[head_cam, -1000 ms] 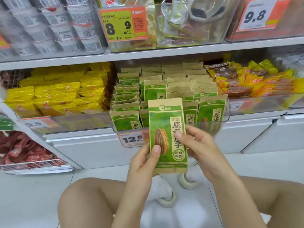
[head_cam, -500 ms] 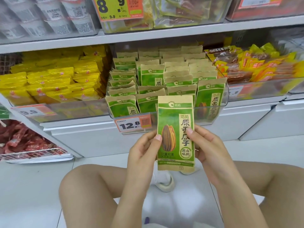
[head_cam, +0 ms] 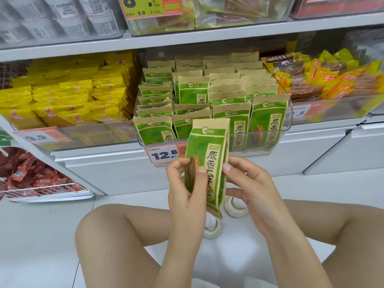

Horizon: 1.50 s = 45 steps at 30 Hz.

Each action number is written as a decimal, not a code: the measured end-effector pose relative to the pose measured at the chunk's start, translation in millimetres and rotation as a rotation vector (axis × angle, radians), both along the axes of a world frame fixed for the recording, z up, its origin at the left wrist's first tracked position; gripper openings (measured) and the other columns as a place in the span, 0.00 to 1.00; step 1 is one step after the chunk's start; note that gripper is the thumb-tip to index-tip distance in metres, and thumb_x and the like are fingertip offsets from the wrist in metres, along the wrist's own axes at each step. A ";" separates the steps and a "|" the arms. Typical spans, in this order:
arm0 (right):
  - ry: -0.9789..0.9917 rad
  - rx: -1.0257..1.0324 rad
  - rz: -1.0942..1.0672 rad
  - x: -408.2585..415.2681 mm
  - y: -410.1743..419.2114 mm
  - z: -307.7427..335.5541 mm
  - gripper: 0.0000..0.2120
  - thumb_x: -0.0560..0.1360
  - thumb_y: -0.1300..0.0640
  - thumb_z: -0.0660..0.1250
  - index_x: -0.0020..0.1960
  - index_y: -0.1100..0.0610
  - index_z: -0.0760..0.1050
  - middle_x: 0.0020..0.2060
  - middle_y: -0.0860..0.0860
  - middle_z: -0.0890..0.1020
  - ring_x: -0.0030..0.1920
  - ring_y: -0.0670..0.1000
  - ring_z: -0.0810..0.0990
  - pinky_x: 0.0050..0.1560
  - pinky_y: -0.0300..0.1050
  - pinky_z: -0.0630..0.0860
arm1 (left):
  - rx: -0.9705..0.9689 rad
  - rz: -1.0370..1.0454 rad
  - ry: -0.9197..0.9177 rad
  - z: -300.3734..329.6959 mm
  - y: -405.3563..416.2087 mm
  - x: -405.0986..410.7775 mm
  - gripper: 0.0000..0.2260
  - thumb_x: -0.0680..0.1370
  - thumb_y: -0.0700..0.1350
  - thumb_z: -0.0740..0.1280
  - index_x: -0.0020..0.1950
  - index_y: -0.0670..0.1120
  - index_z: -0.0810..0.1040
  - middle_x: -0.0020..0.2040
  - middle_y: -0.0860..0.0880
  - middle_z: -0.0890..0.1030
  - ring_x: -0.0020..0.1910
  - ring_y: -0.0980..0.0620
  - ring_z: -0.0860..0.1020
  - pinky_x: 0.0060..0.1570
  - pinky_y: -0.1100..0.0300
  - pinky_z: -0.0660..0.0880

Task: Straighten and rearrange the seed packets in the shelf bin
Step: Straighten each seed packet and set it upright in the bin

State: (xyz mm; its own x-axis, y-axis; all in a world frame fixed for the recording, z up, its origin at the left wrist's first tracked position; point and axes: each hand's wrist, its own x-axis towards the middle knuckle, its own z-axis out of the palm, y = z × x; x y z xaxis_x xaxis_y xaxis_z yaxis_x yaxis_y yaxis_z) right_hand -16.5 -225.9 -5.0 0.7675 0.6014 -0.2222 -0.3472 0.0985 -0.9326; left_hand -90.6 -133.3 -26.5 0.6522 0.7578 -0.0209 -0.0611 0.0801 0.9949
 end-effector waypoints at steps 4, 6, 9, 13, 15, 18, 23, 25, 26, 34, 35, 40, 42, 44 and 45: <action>-0.023 0.031 -0.027 -4.0 5.5 1.6 0.03 0.72 0.60 0.70 0.44 0.57 0.76 0.38 0.48 0.82 0.39 0.45 0.81 0.42 0.35 0.77 | -0.088 -0.146 0.006 0.6 -3.0 -0.2 0.26 0.63 0.62 0.71 0.57 0.53 0.69 0.47 0.63 0.81 0.46 0.61 0.80 0.43 0.67 0.75; 0.015 0.064 -0.035 -6.1 8.7 2.5 0.06 0.69 0.60 0.71 0.42 0.57 0.73 0.40 0.50 0.82 0.39 0.45 0.80 0.41 0.34 0.76 | -0.144 -0.192 0.023 -0.9 -2.6 -0.3 0.28 0.63 0.62 0.71 0.57 0.51 0.70 0.47 0.59 0.82 0.46 0.60 0.80 0.45 0.64 0.77; 0.045 0.043 -0.057 -7.7 10.7 2.0 0.12 0.69 0.51 0.69 0.45 0.60 0.75 0.41 0.52 0.82 0.43 0.46 0.81 0.42 0.34 0.77 | -0.185 -0.238 0.031 -4.3 -1.0 -1.4 0.26 0.63 0.60 0.71 0.55 0.49 0.71 0.49 0.54 0.82 0.47 0.58 0.80 0.52 0.55 0.77; 0.013 -0.048 -0.112 -7.9 12.6 1.0 0.21 0.68 0.45 0.69 0.46 0.63 0.74 0.38 0.53 0.80 0.42 0.48 0.79 0.43 0.35 0.77 | -0.186 -0.309 0.053 -4.2 -2.2 -2.9 0.19 0.66 0.61 0.70 0.49 0.52 0.72 0.46 0.51 0.80 0.49 0.52 0.79 0.58 0.41 0.75; 0.012 -0.050 -0.125 -7.7 11.6 1.6 0.20 0.70 0.45 0.72 0.45 0.62 0.74 0.38 0.54 0.78 0.41 0.48 0.78 0.42 0.36 0.76 | -0.185 -0.327 0.063 -3.8 -2.3 -3.1 0.15 0.66 0.62 0.69 0.45 0.54 0.72 0.44 0.50 0.78 0.48 0.49 0.77 0.55 0.39 0.74; 0.008 -0.024 -0.144 -8.8 10.4 4.8 0.13 0.72 0.49 0.67 0.42 0.59 0.72 0.37 0.54 0.75 0.39 0.47 0.74 0.38 0.31 0.74 | -0.177 -0.344 0.082 -4.8 -2.3 -2.8 0.16 0.68 0.63 0.67 0.46 0.53 0.73 0.45 0.49 0.78 0.48 0.50 0.76 0.53 0.40 0.74; 0.009 -0.013 -0.152 -10.4 11.0 4.6 0.09 0.78 0.55 0.63 0.42 0.60 0.73 0.37 0.55 0.75 0.39 0.48 0.74 0.37 0.32 0.73 | -0.206 -0.332 0.059 -3.5 -3.6 -1.7 0.18 0.72 0.60 0.66 0.50 0.47 0.72 0.44 0.48 0.76 0.45 0.51 0.74 0.48 0.50 0.71; 0.036 -0.009 -0.154 -10.9 10.8 5.2 0.09 0.78 0.56 0.62 0.42 0.59 0.72 0.37 0.56 0.75 0.38 0.48 0.73 0.33 0.34 0.72 | -0.212 -0.329 0.055 -3.0 -2.9 -1.4 0.14 0.74 0.57 0.65 0.50 0.47 0.72 0.43 0.48 0.76 0.45 0.52 0.74 0.47 0.51 0.71; 0.047 -0.005 -0.153 -11.3 10.6 6.0 0.09 0.78 0.56 0.62 0.41 0.59 0.72 0.37 0.56 0.75 0.37 0.49 0.73 0.31 0.34 0.71 | -0.213 -0.331 0.053 -3.1 -2.5 -1.6 0.13 0.74 0.56 0.64 0.50 0.47 0.72 0.43 0.48 0.76 0.45 0.52 0.74 0.47 0.51 0.71; -0.017 0.028 -0.084 -7.6 7.3 -0.4 0.10 0.76 0.52 0.68 0.45 0.59 0.75 0.42 0.55 0.79 0.44 0.48 0.78 0.42 0.32 0.75 | -0.223 -0.289 0.008 -3.6 0.7 -3.6 0.14 0.72 0.58 0.68 0.47 0.48 0.74 0.41 0.49 0.76 0.41 0.51 0.73 0.44 0.54 0.70; -0.027 0.019 -0.041 -7.5 6.7 -1.7 0.14 0.73 0.50 0.71 0.49 0.60 0.75 0.46 0.53 0.81 0.47 0.46 0.79 0.46 0.31 0.75 | -0.224 -0.252 -0.022 -3.1 2.2 -2.9 0.13 0.70 0.58 0.69 0.45 0.50 0.75 0.41 0.50 0.77 0.42 0.52 0.74 0.44 0.55 0.70; -0.006 -0.095 0.217 -10.9 7.1 -14.8 0.28 0.60 0.47 0.77 0.56 0.53 0.74 0.58 0.52 0.81 0.62 0.49 0.78 0.64 0.47 0.73 | -0.331 -0.052 -0.156 3.6 10.8 -1.3 0.11 0.71 0.51 0.71 0.47 0.49 0.74 0.41 0.50 0.77 0.39 0.54 0.76 0.39 0.60 0.73; 0.023 -0.076 0.264 -11.6 6.1 -13.3 0.22 0.65 0.53 0.78 0.52 0.57 0.72 0.50 0.51 0.83 0.53 0.47 0.82 0.51 0.38 0.77 | -0.326 -0.020 -0.167 4.7 12.8 -3.3 0.09 0.72 0.51 0.68 0.47 0.49 0.74 0.42 0.49 0.75 0.40 0.52 0.74 0.40 0.60 0.72; 0.038 -0.045 0.289 -12.2 5.5 -8.6 0.19 0.66 0.58 0.77 0.49 0.59 0.70 0.43 0.47 0.83 0.44 0.44 0.83 0.36 0.28 0.73 | -0.314 -0.007 -0.164 6.0 12.9 -5.1 0.08 0.72 0.51 0.68 0.47 0.49 0.74 0.41 0.49 0.75 0.40 0.52 0.73 0.40 0.60 0.71; 0.029 -0.029 0.300 -12.1 4.9 -6.9 0.17 0.66 0.59 0.75 0.49 0.59 0.70 0.42 0.47 0.83 0.42 0.44 0.83 0.34 0.27 0.72 | -0.314 -0.004 -0.163 5.9 12.9 -5.5 0.08 0.72 0.51 0.68 0.47 0.49 0.74 0.41 0.50 0.75 0.40 0.53 0.73 0.39 0.61 0.72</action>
